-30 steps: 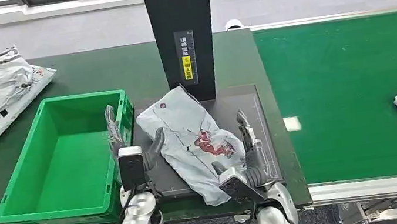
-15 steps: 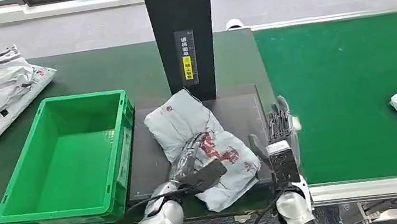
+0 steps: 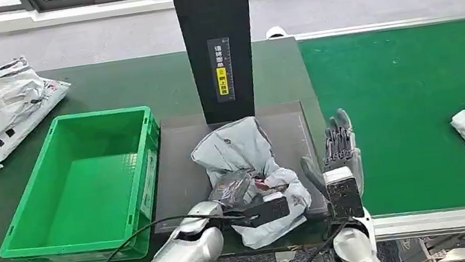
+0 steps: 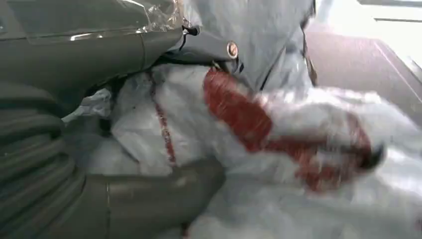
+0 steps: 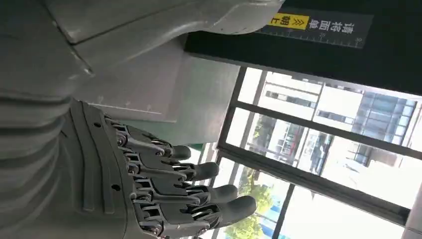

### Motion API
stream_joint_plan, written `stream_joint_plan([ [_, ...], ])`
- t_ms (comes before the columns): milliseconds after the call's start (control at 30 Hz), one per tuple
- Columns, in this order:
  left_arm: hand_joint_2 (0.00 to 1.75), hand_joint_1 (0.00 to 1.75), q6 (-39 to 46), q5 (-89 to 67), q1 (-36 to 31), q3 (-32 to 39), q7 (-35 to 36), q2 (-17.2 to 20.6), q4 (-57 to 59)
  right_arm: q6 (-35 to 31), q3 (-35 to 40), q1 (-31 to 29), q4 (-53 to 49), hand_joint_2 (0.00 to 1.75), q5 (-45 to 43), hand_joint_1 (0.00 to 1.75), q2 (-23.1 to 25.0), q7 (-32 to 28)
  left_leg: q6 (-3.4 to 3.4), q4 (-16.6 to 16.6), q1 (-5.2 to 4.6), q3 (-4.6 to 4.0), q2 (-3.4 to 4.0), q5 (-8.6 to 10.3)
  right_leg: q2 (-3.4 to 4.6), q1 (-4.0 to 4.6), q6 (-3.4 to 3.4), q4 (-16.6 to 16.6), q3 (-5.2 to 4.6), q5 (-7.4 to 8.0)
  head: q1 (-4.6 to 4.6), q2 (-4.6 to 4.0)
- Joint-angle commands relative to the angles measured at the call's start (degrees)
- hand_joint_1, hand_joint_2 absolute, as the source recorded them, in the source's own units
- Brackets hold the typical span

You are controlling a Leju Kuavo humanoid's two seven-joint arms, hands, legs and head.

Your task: Moved the parcel from conveyor to table for the left to box.

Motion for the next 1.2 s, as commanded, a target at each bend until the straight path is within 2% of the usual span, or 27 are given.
stream_joint_plan([
  [33, 1.75, 1.75, 13.1, -0.4, -5.2, 7.3, -1.7, 2.9, -3.4, 0.1, -4.0, 2.2, -4.7, 1.75, 1.2, 0.00, 1.3, 0.9, -0.05, 0.0, 0.05, -0.26, 0.09, 0.09, 0.06, 0.06, -0.09, 0.0, -0.29, 0.11, 0.02, 0.00],
  [133, 1.75, 1.75, 11.9, -1.1, -5.2, 8.1, -1.2, 3.1, -4.5, 0.1, -4.0, 1.9, -4.4, 1.75, 1.2, 0.00, 1.3, 0.9, -0.11, 0.1, 0.03, -0.35, 0.14, 0.10, 0.14, 0.04, -0.13, 0.1, -0.49, 0.13, 0.00, 0.00],
  [167, 1.75, 1.75, 17.4, -2.2, -5.2, 9.3, -2.8, 3.3, -6.5, 0.2, -3.9, 1.8, -4.2, 1.75, 1.2, 0.00, 1.4, 0.9, -0.14, 0.0, 0.04, -0.35, 0.14, 0.12, 0.15, 0.05, -0.17, 0.1, -0.51, 0.15, 0.00, 0.00],
  [267, 1.75, 1.75, 24.7, -4.8, -7.7, 10.6, -3.1, 4.7, -11.1, -0.3, -4.0, 1.5, -3.8, 1.75, 0.9, 0.00, 1.5, 0.6, -0.21, 0.0, 0.01, -0.48, 0.17, 0.18, 0.21, 0.02, -0.18, 0.1, -0.67, 0.15, 0.00, 0.00],
  [333, 1.75, 1.75, 25.7, -12.5, -5.9, 15.1, -0.4, 6.3, -21.4, -1.0, -3.5, 1.6, -3.5, 1.75, 0.4, 0.00, 1.1, 0.2, -0.21, 0.1, 0.06, -0.60, 0.20, 0.15, 0.24, 0.07, -0.19, 0.2, -0.76, 0.15, 0.02, 0.00],
  [433, 1.75, 1.75, 25.2, -12.3, -6.1, 15.8, -1.0, 6.7, -21.5, -1.3, -3.3, 1.7, -3.3, 1.75, 0.1, 0.00, 0.9, 0.0, -0.22, 0.0, 0.05, -0.64, 0.24, 0.15, 0.31, 0.06, -0.21, 0.2, -0.84, 0.19, 0.00, 0.00],
  [467, 1.75, 1.75, 25.7, -20.0, -3.3, 21.0, -0.5, 6.0, -28.4, -1.4, -3.0, 1.7, -3.1, 1.75, -0.1, 0.00, 0.7, 0.0, -0.22, 0.0, 0.05, -0.60, 0.27, 0.17, 0.34, 0.05, -0.23, 0.2, -0.82, 0.20, 0.00, 0.00],
  [567, 1.75, 1.75, 25.7, -28.7, 0.1, 30.5, -3.4, 4.5, -37.6, -1.9, -3.2, 1.6, -2.4, 1.75, -0.6, 0.00, 1.1, -0.3, -0.21, -0.1, 0.03, -0.55, 0.35, 0.16, 0.41, 0.04, -0.23, 0.1, -0.80, 0.22, 0.00, 0.00],
  [633, 1.75, 1.75, 25.7, -34.7, 1.7, 33.3, -2.6, 4.5, -42.2, -2.2, -3.0, 1.6, -2.2, 1.75, -0.8, 0.00, 1.2, -0.6, -0.22, 0.0, 0.05, -0.58, 0.49, 0.12, 0.54, 0.06, -0.24, 0.1, -0.85, 0.23, 0.02, 0.00],
  [667, 1.75, 1.75, 25.7, -40.4, 2.3, 31.6, 2.5, 6.4, -43.9, -2.5, -2.9, 1.8, -2.4, 1.75, -0.9, 0.00, 1.3, -0.7, -0.21, 0.0, 0.06, -0.67, 0.44, 0.11, 0.51, 0.07, -0.22, 0.1, -0.92, 0.21, 0.02, 0.00],
  [733, 1.75, 1.75, 25.7, -42.5, 2.4, 28.9, 9.0, 9.7, -42.3, -2.8, -2.9, 2.3, -3.1, 1.75, -0.9, 0.00, 1.4, -0.5, -0.22, -0.1, 0.01, -0.61, 0.43, 0.13, 0.50, 0.02, -0.22, 0.2, -0.90, 0.18, 0.00, 0.00],
  [767, 1.75, 1.75, 25.7, -42.5, 1.8, 20.2, 19.5, 15.9, -41.6, -2.9, -2.9, 2.9, -3.7, 1.75, -0.9, 0.00, 1.5, -0.3, -0.24, -0.1, 0.02, -0.51, 0.57, 0.14, 0.62, 0.03, -0.25, 0.1, -0.85, 0.22, 0.00, 0.00],
  [833, 1.75, 1.75, 25.7, -42.5, 3.6, 19.5, 23.5, 18.0, -42.2, -3.0, -3.0, 4.0, -4.3, 1.75, -0.8, 0.00, 1.5, -0.2, -0.28, -0.2, 0.01, -0.47, 0.62, 0.15, 0.67, 0.02, -0.27, 0.1, -0.86, 0.21, 0.02, 0.00],
  [867, 1.75, 1.75, 25.7, -42.5, 1.9, 14.8, 31.0, 21.3, -36.3, -2.8, -2.9, 4.0, -4.1, 1.75, -0.7, 0.00, 1.4, 0.2, -0.29, -0.3, 0.00, -0.36, 0.65, 0.17, 0.70, 0.01, -0.30, 0.0, -0.77, 0.23, 0.00, 0.00],
  [1000, 1.75, 1.75, 25.7, -41.3, -2.1, 15.3, 34.1, 19.8, -19.0, -2.9, -3.2, 3.4, -3.4, 1.75, -0.3, 0.00, 1.3, 0.3, -0.32, -0.2, 0.07, -0.43, 0.36, 0.17, 0.42, 0.10, -0.28, 0.1, -0.75, 0.17, 0.00, 0.00],
  [1033, 1.75, 1.75, 25.7, -41.8, -2.1, 18.2, 33.4, 19.1, -17.1, -2.7, -3.3, 3.3, -3.5, 1.75, -0.1, 0.00, 1.2, 0.3, -0.33, -0.3, 0.06, -0.38, 0.35, 0.20, 0.41, 0.13, -0.30, 0.0, -0.74, 0.18, 0.00, 0.00],
  [1067, 1.75, 1.75, 24.2, -42.5, -3.6, 21.5, 33.3, 18.2, -10.6, -2.2, -3.5, 3.0, -3.4, 1.75, 0.5, 0.00, 1.2, 0.8, -0.30, -0.2, 0.08, -0.51, 0.16, 0.21, 0.22, 0.17, -0.25, 0.1, -0.77, 0.15, 0.00, 0.00],
  [1200, 1.75, 1.75, 25.0, -42.5, -3.4, 21.6, 33.2, 18.4, -9.8, -2.1, -3.7, 2.9, -3.5, 1.75, 0.6, 0.00, 1.3, 1.0, -0.32, -0.1, 0.12, -0.53, 0.47, 0.15, 0.55, 0.13, -0.28, 0.2, -0.87, 0.16, 0.00, 0.00],
])
